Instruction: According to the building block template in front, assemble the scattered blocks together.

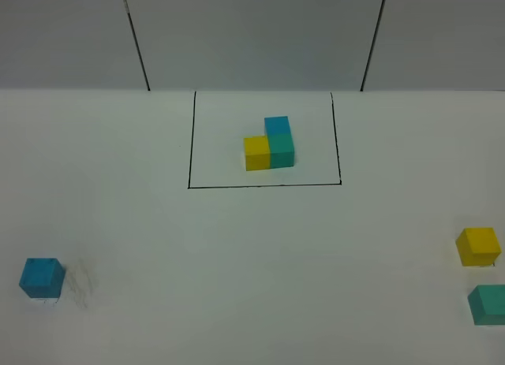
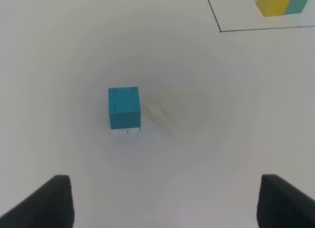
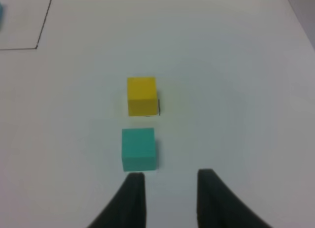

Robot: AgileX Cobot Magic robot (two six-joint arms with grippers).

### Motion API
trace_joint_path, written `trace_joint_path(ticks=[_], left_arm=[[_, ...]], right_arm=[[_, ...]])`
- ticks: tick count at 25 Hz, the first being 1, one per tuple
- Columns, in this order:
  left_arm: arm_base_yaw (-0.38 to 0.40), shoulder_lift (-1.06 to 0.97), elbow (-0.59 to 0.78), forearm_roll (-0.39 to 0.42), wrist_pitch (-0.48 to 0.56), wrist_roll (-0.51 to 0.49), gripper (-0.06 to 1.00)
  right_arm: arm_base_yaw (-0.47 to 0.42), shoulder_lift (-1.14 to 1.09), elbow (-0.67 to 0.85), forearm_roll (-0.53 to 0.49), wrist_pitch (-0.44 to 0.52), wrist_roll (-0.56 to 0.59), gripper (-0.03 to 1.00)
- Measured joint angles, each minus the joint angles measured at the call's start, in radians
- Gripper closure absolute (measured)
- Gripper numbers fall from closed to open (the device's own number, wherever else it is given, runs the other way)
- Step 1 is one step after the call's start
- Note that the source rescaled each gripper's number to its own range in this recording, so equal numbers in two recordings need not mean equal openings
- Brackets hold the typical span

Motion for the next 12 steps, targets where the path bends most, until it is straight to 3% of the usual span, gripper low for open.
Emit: trace_joint_path(ticks=[12], left_arm=[[0.000, 0.000, 0.000, 0.000, 0.000, 0.000, 0.25]], right_arm=[[0.000, 0.000, 0.000, 0.000, 0.000, 0.000, 0.97]])
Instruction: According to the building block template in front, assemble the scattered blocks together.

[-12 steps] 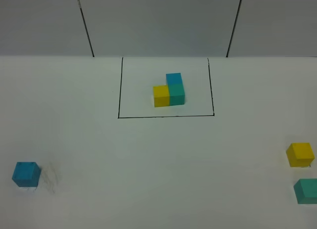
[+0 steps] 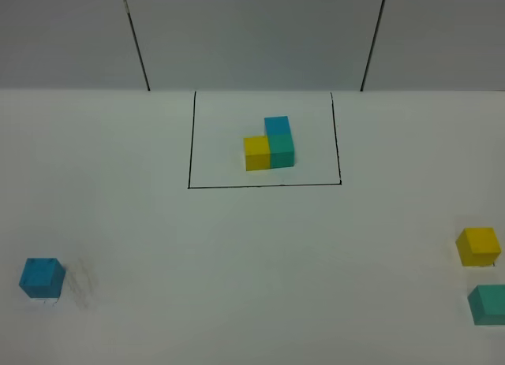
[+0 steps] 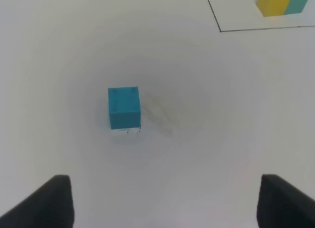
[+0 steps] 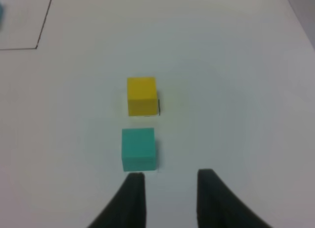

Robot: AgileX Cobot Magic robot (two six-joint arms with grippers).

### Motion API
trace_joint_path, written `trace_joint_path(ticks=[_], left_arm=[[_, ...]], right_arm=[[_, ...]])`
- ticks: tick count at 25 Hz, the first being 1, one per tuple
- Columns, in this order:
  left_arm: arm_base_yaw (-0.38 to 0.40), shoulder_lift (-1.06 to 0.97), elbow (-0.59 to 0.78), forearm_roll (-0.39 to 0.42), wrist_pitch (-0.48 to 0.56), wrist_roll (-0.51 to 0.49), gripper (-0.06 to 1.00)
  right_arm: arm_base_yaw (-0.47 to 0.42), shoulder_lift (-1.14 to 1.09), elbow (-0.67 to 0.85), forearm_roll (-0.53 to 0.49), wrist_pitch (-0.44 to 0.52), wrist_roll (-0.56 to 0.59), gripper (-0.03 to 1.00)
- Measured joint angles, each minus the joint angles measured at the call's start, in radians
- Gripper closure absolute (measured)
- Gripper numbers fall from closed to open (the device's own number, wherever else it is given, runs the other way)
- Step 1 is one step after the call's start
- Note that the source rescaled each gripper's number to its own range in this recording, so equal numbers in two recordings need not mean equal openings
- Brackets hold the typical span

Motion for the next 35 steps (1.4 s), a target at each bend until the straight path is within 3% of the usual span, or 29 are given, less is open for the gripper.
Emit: trace_joint_path(ticks=[35], left_arm=[[0.000, 0.001, 0.000, 0.002, 0.000, 0.000, 0.25]], right_arm=[[0.000, 0.000, 0.000, 0.000, 0.000, 0.000, 0.97]])
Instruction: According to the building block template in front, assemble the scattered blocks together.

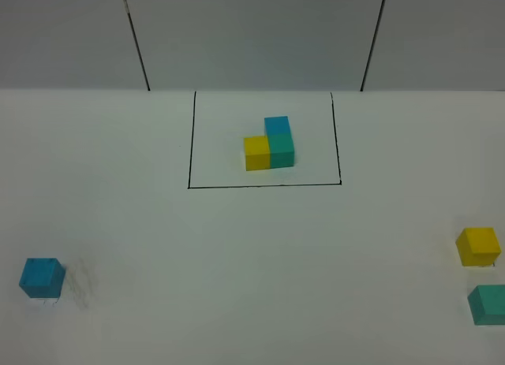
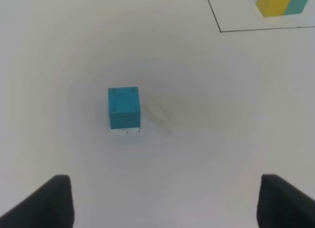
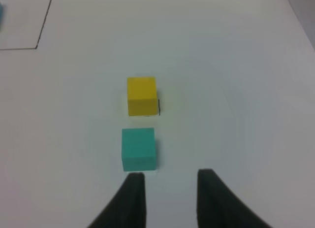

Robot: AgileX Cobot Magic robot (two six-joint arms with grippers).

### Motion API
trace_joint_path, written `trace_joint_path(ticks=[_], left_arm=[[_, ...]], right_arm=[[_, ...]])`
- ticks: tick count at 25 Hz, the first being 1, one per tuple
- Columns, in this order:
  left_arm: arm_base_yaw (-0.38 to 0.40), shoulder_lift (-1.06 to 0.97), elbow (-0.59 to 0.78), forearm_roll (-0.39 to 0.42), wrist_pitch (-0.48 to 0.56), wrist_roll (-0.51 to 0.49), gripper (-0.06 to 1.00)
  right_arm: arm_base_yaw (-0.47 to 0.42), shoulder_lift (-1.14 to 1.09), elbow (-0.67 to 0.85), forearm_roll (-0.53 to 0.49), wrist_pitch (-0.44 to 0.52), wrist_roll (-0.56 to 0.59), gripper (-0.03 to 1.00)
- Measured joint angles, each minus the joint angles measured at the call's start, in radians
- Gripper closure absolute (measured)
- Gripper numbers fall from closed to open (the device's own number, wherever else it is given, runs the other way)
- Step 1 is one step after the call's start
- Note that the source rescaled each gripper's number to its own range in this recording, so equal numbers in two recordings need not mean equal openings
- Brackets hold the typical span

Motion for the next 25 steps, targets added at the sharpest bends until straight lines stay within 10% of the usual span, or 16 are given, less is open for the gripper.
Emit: trace_joint_path(ticks=[8, 25], left_arm=[[0.000, 0.180, -0.013, 0.116, -0.007, -0.154, 0.25], [0.000, 0.892, -0.251, 0.118, -0.255, -0.118, 0.25]], right_arm=[[0.000, 0.000, 0.000, 0.000, 0.000, 0.000, 0.97], [0.000, 0.000, 0.000, 0.000, 0.000, 0.000, 0.97]])
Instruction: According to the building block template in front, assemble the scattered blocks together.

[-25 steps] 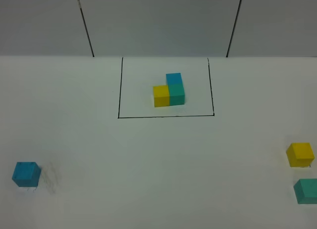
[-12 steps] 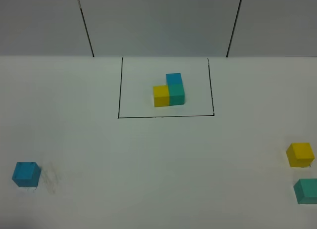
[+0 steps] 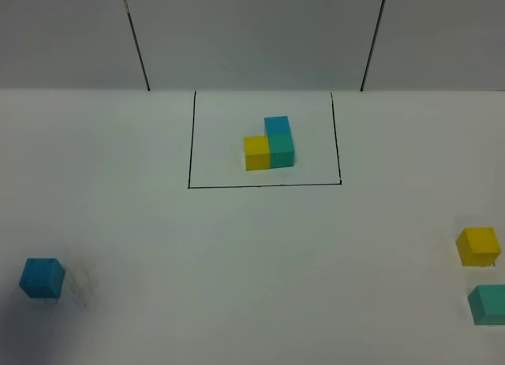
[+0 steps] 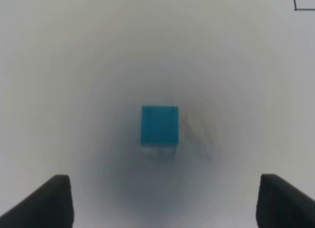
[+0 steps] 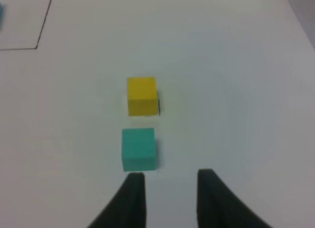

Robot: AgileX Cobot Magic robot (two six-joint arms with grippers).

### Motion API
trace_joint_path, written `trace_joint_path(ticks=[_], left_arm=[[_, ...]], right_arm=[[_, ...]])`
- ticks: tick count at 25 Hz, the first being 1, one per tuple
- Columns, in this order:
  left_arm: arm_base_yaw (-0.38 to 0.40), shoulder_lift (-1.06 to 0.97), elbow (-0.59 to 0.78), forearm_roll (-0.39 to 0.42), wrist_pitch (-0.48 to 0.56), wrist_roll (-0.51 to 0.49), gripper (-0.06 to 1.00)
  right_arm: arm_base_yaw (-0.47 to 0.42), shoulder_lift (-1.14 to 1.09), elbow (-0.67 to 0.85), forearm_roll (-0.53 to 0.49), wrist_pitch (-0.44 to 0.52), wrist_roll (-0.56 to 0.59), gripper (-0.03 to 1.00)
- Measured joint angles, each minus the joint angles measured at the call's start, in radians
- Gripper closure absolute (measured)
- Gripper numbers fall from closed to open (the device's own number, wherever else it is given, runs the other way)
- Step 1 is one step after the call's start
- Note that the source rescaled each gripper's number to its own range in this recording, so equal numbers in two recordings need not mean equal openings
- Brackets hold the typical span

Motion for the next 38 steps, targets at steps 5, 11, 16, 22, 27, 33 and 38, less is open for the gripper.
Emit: trace_joint_path(ticks=[5, 11, 16, 22, 27, 33, 38], left_arm=[[0.000, 0.163, -0.018, -0.019, -0.059, 0.025, 0.25], [0.000, 0.323, -0.038, -0.067, -0.141, 0.075, 0.25], [0.000, 0.432, -0.061, -0.090, -0.174, 0.118, 0.25], [0.000, 0.533, -0.066, -0.090, -0.184, 0.093, 0.25], [0.000, 0.593, -0.066, -0.089, -0.197, 0.074, 0.25], [0.000, 0.639, -0.066, -0.053, -0.216, 0.029, 0.25], [0.000, 0.670, -0.066, 0.010, -0.204, -0.024, 0.25]], right_arm=[[0.000, 0.000, 0.000, 0.000, 0.000, 0.000, 0.97], [0.000, 0.000, 0.000, 0.000, 0.000, 0.000, 0.97], [0.000, 0.000, 0.000, 0.000, 0.000, 0.000, 0.97], [0.000, 0.000, 0.000, 0.000, 0.000, 0.000, 0.97], [0.000, 0.000, 0.000, 0.000, 0.000, 0.000, 0.97], [0.000, 0.000, 0.000, 0.000, 0.000, 0.000, 0.97], [0.000, 0.000, 0.000, 0.000, 0.000, 0.000, 0.97]])
